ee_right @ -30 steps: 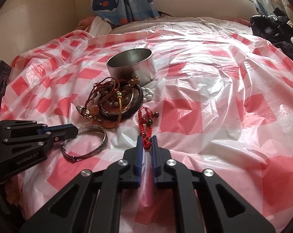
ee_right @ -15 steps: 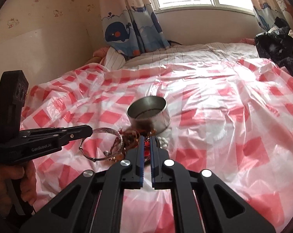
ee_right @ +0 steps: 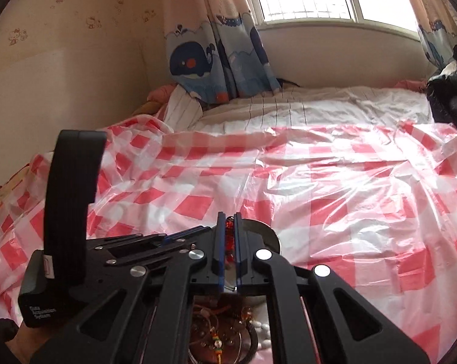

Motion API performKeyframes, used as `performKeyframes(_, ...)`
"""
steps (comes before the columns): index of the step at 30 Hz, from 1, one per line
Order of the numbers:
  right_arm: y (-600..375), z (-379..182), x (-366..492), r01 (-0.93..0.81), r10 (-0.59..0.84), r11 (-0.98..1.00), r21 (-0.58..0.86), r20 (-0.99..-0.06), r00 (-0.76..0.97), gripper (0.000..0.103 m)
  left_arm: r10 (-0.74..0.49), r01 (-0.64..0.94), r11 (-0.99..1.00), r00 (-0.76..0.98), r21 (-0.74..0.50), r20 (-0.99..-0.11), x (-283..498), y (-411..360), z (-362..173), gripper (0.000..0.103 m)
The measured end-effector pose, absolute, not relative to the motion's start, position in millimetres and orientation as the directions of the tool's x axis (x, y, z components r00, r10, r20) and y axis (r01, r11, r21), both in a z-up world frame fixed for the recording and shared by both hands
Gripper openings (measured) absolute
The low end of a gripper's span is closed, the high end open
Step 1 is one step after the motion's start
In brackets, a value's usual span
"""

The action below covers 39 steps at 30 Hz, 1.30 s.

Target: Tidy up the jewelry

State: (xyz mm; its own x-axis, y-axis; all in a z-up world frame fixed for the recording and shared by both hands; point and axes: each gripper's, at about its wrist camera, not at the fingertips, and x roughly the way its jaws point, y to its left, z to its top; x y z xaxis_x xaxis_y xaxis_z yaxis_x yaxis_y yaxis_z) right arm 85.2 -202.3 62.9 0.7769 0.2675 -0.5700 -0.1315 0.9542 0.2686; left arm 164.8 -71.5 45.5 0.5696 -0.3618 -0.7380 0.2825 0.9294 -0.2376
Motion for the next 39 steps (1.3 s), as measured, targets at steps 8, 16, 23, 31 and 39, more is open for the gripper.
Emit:
performKeyframes(8, -216.6, 55.8, 55.5, -0.076, 0.216, 0.965, 0.25, -0.599, 0.771, 0.041, -0.324, 0.293, 0.94, 0.606, -0.175, -0.726, 127.3, -36.5, 56.0, 0.037)
performKeyframes(16, -230.9, 32.7, -14.8, -0.03, 0.178, 0.973, 0.23, -0.657, 0.733, 0.041, -0.391, 0.432, 0.888, 0.528, -0.158, -0.754, 71.1, -24.8, 39.8, 0.041)
performKeyframes(23, -212.6, 33.5, -8.5, -0.087, 0.209, 0.973, 0.215, -0.651, 0.73, 0.04, -0.403, 0.505, 0.856, 0.51, -0.115, -0.76, 61.8, -42.5, 34.0, 0.041)
performKeyframes(31, -215.3, 30.0, -8.6, -0.078, 0.216, 0.969, 0.233, -0.654, 0.725, 0.04, -0.403, 0.524, 0.842, 0.451, -0.129, -0.796, 70.2, -52.2, 15.5, 0.015)
performKeyframes(39, -193.6, 28.2, -11.0, -0.158, 0.244, 0.969, 0.188, -0.659, 0.711, 0.04, -0.459, 0.507, 0.836, 0.437, -0.21, -0.773, 73.1, -33.4, 33.6, 0.005)
